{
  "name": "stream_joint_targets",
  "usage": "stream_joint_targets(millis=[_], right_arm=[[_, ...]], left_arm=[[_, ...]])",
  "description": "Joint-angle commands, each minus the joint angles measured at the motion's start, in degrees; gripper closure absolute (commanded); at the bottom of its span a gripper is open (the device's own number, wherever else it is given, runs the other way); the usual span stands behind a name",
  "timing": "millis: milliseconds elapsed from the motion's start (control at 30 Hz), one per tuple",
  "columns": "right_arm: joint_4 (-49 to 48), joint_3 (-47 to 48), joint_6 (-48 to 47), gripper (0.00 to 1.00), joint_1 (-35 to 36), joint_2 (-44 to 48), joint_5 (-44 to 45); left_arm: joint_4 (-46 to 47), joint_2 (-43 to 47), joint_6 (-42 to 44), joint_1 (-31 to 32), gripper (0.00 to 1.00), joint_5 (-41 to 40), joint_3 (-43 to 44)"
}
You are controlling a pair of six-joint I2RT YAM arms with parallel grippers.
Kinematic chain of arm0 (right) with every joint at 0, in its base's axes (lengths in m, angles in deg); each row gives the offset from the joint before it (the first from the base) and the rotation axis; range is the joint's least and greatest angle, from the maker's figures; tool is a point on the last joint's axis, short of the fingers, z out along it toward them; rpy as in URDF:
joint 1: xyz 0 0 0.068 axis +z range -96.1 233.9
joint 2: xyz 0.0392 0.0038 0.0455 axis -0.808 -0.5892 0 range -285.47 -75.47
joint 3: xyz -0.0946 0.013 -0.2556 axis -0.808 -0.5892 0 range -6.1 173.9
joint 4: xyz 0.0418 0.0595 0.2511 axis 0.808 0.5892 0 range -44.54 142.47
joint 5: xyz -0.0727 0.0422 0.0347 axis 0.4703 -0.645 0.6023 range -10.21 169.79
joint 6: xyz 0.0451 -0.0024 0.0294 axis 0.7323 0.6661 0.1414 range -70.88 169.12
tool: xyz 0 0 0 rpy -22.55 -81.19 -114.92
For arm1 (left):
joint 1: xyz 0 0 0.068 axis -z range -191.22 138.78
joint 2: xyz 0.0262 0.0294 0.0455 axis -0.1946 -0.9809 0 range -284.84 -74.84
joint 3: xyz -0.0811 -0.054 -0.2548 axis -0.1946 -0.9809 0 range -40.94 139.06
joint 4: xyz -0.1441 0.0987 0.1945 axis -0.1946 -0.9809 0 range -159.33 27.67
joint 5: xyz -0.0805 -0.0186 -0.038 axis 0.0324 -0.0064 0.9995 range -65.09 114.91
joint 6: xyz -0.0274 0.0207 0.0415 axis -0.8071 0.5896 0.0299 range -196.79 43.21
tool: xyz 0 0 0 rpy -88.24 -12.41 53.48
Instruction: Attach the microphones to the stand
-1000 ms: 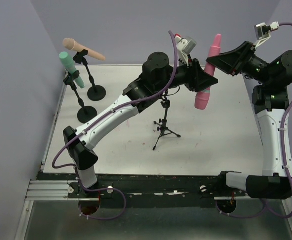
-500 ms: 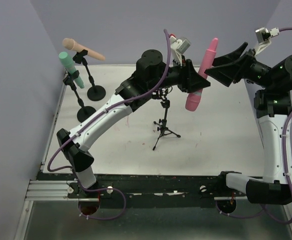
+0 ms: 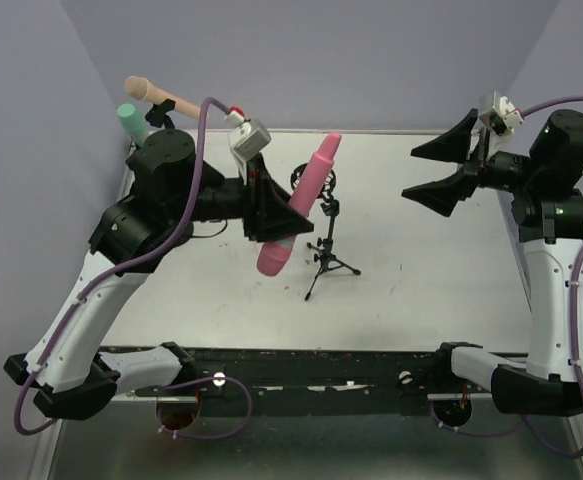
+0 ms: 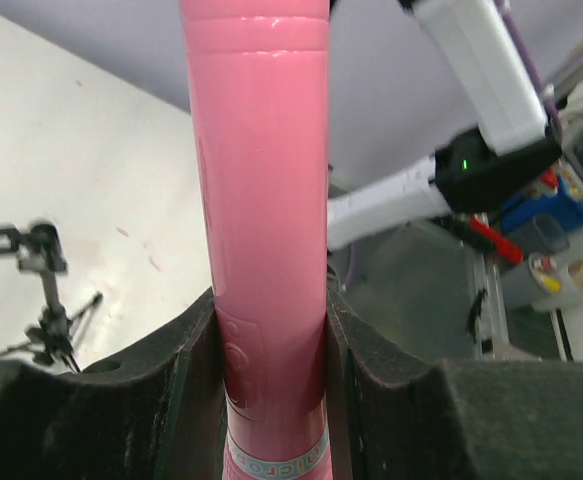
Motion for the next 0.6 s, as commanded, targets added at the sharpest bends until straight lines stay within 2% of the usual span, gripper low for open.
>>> stream_joint_targets(millis=[0,133,167,333,567], right_arm=[[31.8,2.1,-41.4,0.0,-0.2,-1.0,1.5],[51.5,-2.0,-74.0,0.0,3.1,-1.1,3.9],[53.4,-4.4,-77.6,0.0,5.4,-0.5,5.4],[51.1,-14.2,-79.9,0.0,12.1,1.5,8.1],[54.5,-18.3,-85.3,0.0,17.1,1.2,5.3]], left_arm=[[-14.8,6.4,7.4,0.2,0.98,7.5,-10.2],[-12.7,12.0,5.4,0.2,0.98,11.6,-22.9],[-10.8,13.1,3.6,0.2,0.98,13.1,-26.5],[-4.8,16.2,-3.5,1.2,0.98,18.2,-39.6],[-2.9,17.7,-5.5,5.3,0.98,19.6,-46.8]])
